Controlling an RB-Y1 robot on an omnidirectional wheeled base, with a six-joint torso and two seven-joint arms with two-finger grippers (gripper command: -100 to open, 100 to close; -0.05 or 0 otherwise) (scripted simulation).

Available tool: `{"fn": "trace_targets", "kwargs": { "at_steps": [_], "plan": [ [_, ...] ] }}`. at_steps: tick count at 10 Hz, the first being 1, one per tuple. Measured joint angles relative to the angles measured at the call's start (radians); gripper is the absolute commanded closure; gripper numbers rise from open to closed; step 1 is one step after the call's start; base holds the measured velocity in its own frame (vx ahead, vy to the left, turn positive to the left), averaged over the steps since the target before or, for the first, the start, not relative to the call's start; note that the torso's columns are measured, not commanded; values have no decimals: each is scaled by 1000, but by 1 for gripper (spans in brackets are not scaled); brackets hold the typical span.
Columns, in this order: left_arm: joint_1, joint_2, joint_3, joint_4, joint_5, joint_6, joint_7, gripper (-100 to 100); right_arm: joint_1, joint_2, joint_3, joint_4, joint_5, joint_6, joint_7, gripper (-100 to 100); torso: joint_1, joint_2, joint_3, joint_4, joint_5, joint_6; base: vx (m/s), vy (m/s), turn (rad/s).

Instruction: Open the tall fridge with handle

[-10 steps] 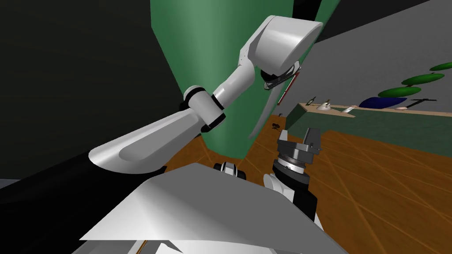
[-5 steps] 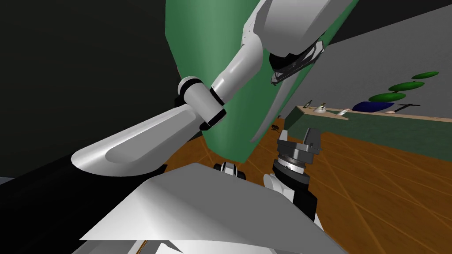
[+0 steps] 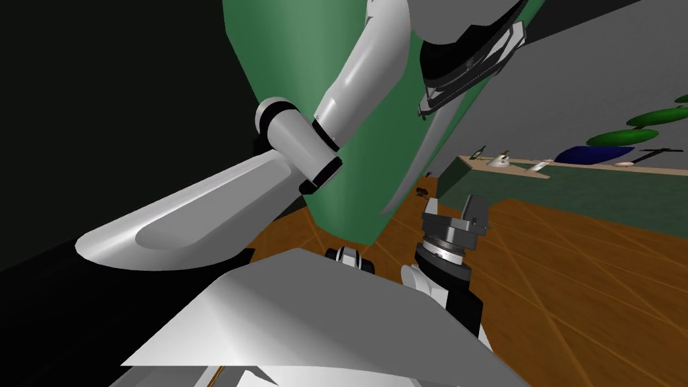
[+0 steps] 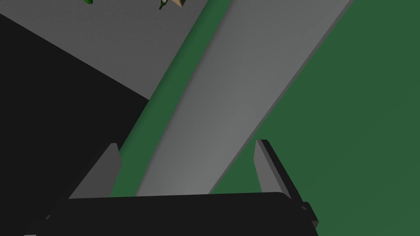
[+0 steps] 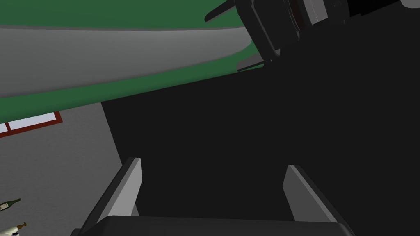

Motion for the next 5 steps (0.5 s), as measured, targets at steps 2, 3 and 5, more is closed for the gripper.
{"fn": "trace_targets", "kwargs": {
  "at_steps": [2,3,5],
  "plan": [
    [1,0,0,1,0,0,0,0,0,0,0,0,0,0,0,0,-1,-3,-2,-1,-1,0,0,0,0],
    [2,0,-1,1,0,1,0,0,0,0,0,0,0,0,0,0,-2,-5,-3,-2,-1,0,0,0,0],
    [2,1,-1,1,0,1,0,0,0,0,0,0,0,0,0,0,-2,-6,-4,-3,-1,0,0,0,0]
  ]
}}
